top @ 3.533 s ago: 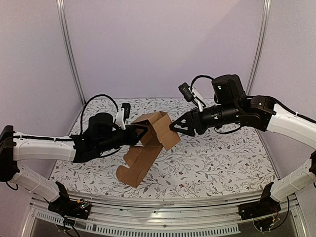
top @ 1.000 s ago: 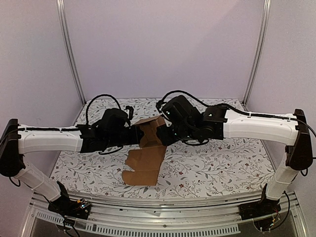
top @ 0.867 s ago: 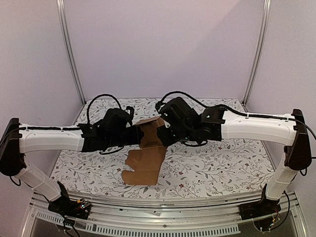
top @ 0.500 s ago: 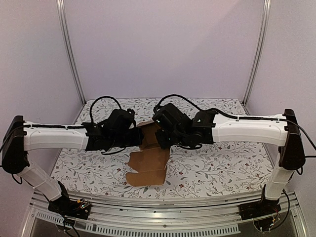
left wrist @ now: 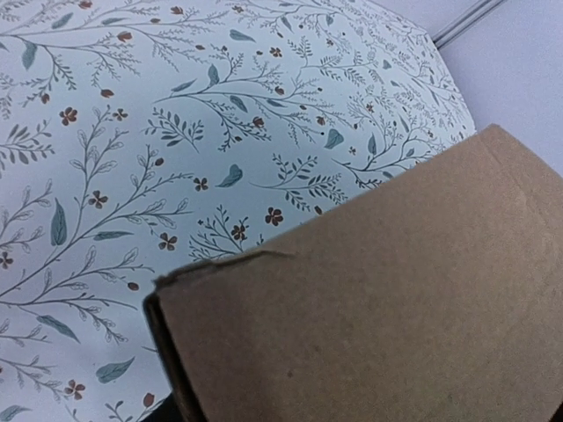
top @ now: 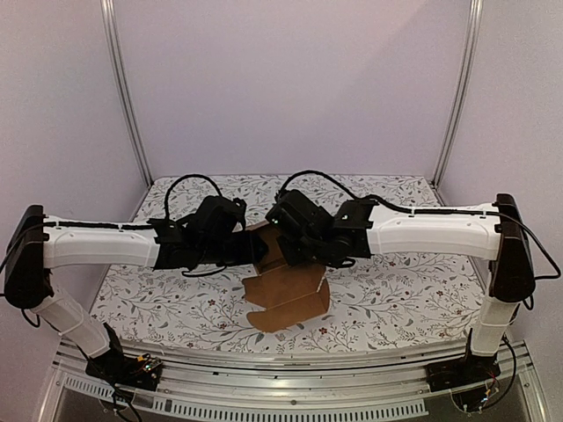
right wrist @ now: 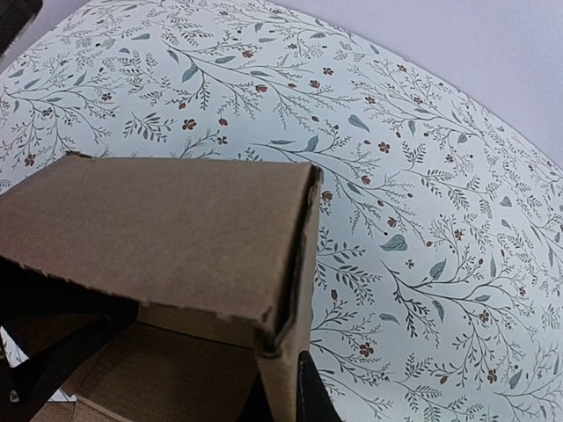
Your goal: Fold the paper box
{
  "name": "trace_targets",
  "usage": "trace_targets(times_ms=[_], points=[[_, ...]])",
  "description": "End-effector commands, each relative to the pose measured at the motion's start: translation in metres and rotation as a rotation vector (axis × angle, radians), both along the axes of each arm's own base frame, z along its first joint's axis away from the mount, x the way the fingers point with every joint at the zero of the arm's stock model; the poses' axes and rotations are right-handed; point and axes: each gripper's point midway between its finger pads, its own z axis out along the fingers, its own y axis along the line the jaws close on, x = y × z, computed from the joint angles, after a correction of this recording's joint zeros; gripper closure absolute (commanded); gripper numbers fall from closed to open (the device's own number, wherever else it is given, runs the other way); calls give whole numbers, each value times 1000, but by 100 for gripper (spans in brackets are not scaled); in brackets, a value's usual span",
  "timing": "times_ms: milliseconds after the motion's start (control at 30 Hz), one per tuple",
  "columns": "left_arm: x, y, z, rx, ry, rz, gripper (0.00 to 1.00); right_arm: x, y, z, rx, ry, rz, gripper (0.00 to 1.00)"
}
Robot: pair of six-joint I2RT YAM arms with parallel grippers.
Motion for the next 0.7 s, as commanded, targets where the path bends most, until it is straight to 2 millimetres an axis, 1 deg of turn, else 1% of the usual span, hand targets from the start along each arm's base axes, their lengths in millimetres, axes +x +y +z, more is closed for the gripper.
trace_targets(times_ms=[0,100,200,300,367,433,533,667], points=[[-5,-35,39,-160,-77,-100,54,-17,30,0,64,33,71,100],[-7,-32,47,-164,-101,-114,45,-16,27,-4,46,28,61,100],[-8,-25,56,-142,-140,-127,41,-15,24,-9,25,23,61,100],[-12,-10,50,-101,-143,-123,38,-13,23,-13,19,26,68,100],[-13,1,52,-89,-157,-115,37,-9,20,-17,26,41,67,100],[-13,17,53,-40,-173,-99,36,-8,20,-18,48,45,83,100],[-15,38,48,23,-173,-84,33,-6,20,-14,65,29,123,100],[-26,46,54,18,-179,-148,32,-3,21,-17,110,38,173,100]])
